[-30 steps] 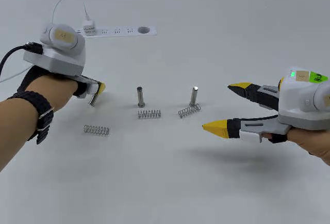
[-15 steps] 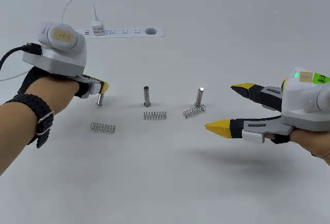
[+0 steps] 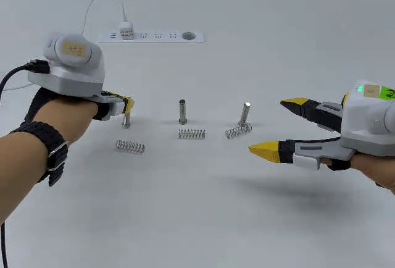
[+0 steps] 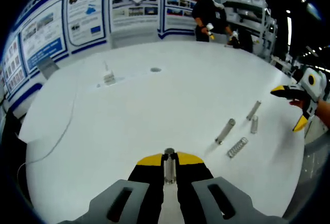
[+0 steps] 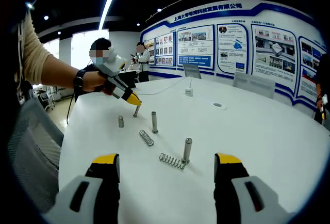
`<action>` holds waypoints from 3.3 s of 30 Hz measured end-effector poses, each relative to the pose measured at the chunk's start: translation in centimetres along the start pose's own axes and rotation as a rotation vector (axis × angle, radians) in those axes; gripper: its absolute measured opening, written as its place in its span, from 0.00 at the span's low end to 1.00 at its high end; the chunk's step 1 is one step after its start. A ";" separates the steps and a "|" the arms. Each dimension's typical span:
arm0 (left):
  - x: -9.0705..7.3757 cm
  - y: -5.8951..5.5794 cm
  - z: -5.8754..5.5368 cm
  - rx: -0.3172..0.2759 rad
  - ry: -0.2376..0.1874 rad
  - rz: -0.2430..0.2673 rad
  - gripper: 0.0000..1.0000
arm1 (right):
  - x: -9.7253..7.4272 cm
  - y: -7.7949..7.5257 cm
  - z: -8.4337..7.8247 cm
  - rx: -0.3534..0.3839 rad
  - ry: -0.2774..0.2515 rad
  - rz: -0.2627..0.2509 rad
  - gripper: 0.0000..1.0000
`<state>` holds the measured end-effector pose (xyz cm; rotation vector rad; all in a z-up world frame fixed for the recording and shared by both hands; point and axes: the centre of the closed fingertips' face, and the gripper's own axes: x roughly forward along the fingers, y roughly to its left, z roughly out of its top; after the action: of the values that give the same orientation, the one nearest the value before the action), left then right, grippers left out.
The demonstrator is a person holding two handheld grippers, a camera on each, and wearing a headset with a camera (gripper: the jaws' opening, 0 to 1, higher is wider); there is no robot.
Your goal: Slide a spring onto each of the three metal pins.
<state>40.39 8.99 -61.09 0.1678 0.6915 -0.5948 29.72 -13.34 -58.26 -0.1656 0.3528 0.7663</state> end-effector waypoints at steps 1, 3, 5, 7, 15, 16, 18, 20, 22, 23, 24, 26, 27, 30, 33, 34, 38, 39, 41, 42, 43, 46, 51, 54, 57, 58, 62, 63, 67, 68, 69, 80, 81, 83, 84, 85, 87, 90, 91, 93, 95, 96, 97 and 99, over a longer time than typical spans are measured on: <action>-0.1 0.0 0.0 0.000 -0.004 0.002 0.07 | 0.0 0.1 0.0 0.000 0.002 0.002 0.76; -0.1 -0.1 0.0 0.000 -0.017 0.005 0.07 | 0.1 0.1 -0.2 -0.003 0.009 0.005 0.76; -0.1 -0.1 0.2 -0.009 -0.032 0.003 0.07 | 0.1 0.0 -0.3 -0.001 0.010 0.004 0.76; -0.1 -0.3 0.3 -0.011 -0.038 -0.001 0.07 | 0.0 -0.1 -0.1 0.001 0.005 0.001 0.76; 0.1 -1.1 0.4 0.000 -0.056 -0.013 0.07 | 0.2 0.0 -0.4 0.001 0.014 0.003 0.76; 0.1 -1.1 0.3 0.002 -0.056 -0.013 0.07 | 0.2 0.0 -0.5 0.002 0.016 0.004 0.76; 0.1 -1.0 0.3 0.000 -0.054 -0.015 0.07 | 0.1 -0.1 -0.5 0.004 0.014 0.002 0.76; 0.1 -1.1 0.2 0.000 -0.048 -0.018 0.07 | 0.1 -0.2 -0.3 0.004 0.010 0.000 0.76; 0.0 -1.2 0.2 0.003 -0.043 -0.020 0.07 | 0.1 -0.2 -0.3 0.005 0.009 0.000 0.76; 0.0 -1.2 0.1 0.005 -0.037 -0.024 0.07 | 0.2 -0.2 -0.3 0.005 0.009 0.001 0.76; 0.0 -1.2 0.1 0.007 -0.033 -0.026 0.07 | 0.2 -0.2 -0.3 0.004 0.011 0.001 0.76; -0.1 -1.4 0.0 0.019 -0.022 -0.028 0.07 | 0.2 -0.1 -0.4 0.004 0.012 0.003 0.76; -0.2 -1.4 -0.1 0.024 -0.016 -0.027 0.07 | 0.2 -0.1 -0.4 0.004 0.013 0.004 0.76; -0.2 -1.5 -0.2 0.038 -0.004 -0.028 0.07 | 0.3 0.0 -0.4 0.002 0.013 0.006 0.76; -0.2 -1.5 -0.3 0.034 0.001 -0.035 0.07 | 0.3 0.0 -0.3 0.002 0.012 0.006 0.76; -0.2 -1.5 -0.3 0.032 0.003 -0.035 0.07 | 0.3 0.0 -0.3 0.002 0.013 0.006 0.76; -0.1 -1.5 -0.3 0.030 0.006 -0.039 0.07 | 0.4 0.1 -0.5 0.003 0.017 0.009 0.76; -0.2 -1.5 -0.3 0.029 0.007 -0.040 0.07 | 0.4 0.1 -0.5 0.003 0.016 0.010 0.76; -0.1 -1.6 -0.3 0.026 0.005 -0.047 0.07 | 0.4 0.1 -0.5 0.004 0.018 0.010 0.76; -0.1 -1.6 -0.3 0.027 0.005 -0.046 0.08 | 0.4 0.1 -0.5 0.004 0.017 0.009 0.76; -0.1 -1.8 -0.3 0.046 0.002 -0.057 0.08 | 0.4 0.1 -0.5 0.004 0.018 0.009 0.76; 0.0 -1.8 -0.2 0.068 -0.003 -0.050 0.08 | 0.4 0.2 -0.5 0.003 0.019 0.011 0.76; 0.0 -1.9 0.0 0.097 -0.015 -0.048 0.08 | 0.4 0.1 -0.4 0.003 0.017 0.009 0.76; -0.1 -1.8 0.3 0.101 -0.031 -0.044 0.13 | 0.3 0.2 -0.5 0.002 0.019 0.010 0.76; -0.1 -1.8 0.3 0.105 -0.032 -0.045 0.13 | 0.2 0.2 -0.5 0.002 0.022 0.007 0.75; -0.1 -1.8 0.4 0.105 -0.037 -0.046 0.15 | 0.2 0.2 -0.5 0.001 0.020 0.005 0.75; -0.3 -2.1 0.4 0.104 -0.048 -0.054 0.18 | 0.1 0.2 -0.5 0.001 0.020 0.004 0.75; -0.4 -2.1 0.5 0.103 -0.053 -0.058 0.19 | 0.1 0.2 -0.4 0.001 0.019 0.004 0.75; -0.7 -2.0 0.8 0.104 -0.067 -0.058 0.21 | 0.1 0.2 -0.4 0.001 0.017 0.004 0.75; -0.8 -1.9 0.9 0.102 -0.071 -0.061 0.21 | 0.2 0.2 -0.3 0.000 0.017 0.005 0.75; -0.9 -1.9 0.9 0.100 -0.074 -0.060 0.22 | 0.2 0.2 -0.3 -0.001 0.018 0.005 0.75; -1.8 -1.5 0.4 0.102 -0.101 -0.080 0.26 | 0.1 0.2 -0.3 -0.002 0.020 0.003 0.75; -1.9 -1.5 0.3 0.101 -0.104 -0.082 0.26 | 0.1 0.2 -0.3 -0.003 0.020 0.002 0.75; -2.1 -1.5 0.2 0.100 -0.109 -0.085 0.27 | 0.1 0.2 -0.3 -0.004 0.020 0.002 0.75; -2.2 -1.5 0.2 0.099 -0.113 -0.089 0.27 | 0.1 0.2 -0.2 -0.005 0.020 0.002 0.75; -2.3 -1.5 0.2 0.097 -0.119 -0.090 0.27 | 0.1 0.1 -0.2 -0.006 0.019 0.001 0.75; -2.5 -1.5 0.2 0.096 -0.129 -0.093 0.28 | 0.1 0.1 -0.2 -0.006 0.019 0.002 0.75; -2.8 -1.6 0.1 0.098 -0.144 -0.104 0.29 | 0.1 0.2 0.0 -0.008 0.018 0.003 0.75; -2.8 -1.5 0.0 0.100 -0.146 -0.104 0.29 | 0.1 0.2 0.0 -0.009 0.019 0.003 0.75; -3.0 -1.5 -0.2 0.101 -0.148 -0.110 0.30 | 0.1 0.2 0.0 -0.010 0.020 0.004 0.75; -3.2 -1.4 -0.4 0.104 -0.149 -0.112 0.30 | 0.1 0.2 0.1 -0.010 0.019 0.004 0.75; -3.3 -1.4 -0.5 0.106 -0.150 -0.116 0.30 | 0.1 0.2 0.1 -0.010 0.019 0.003 0.75; -3.4 -1.5 -0.6 0.107 -0.154 -0.124 0.31 | 0.1 0.2 0.1 -0.010 0.019 0.003 0.75; -3.6 -1.6 -0.8 0.115 -0.157 -0.137 0.32 | 0.1 0.2 0.1 -0.012 0.022 0.003 0.75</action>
<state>36.87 9.62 -59.35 0.1792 0.5194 -0.7709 29.68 -13.08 -58.23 -0.1852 0.3691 0.7702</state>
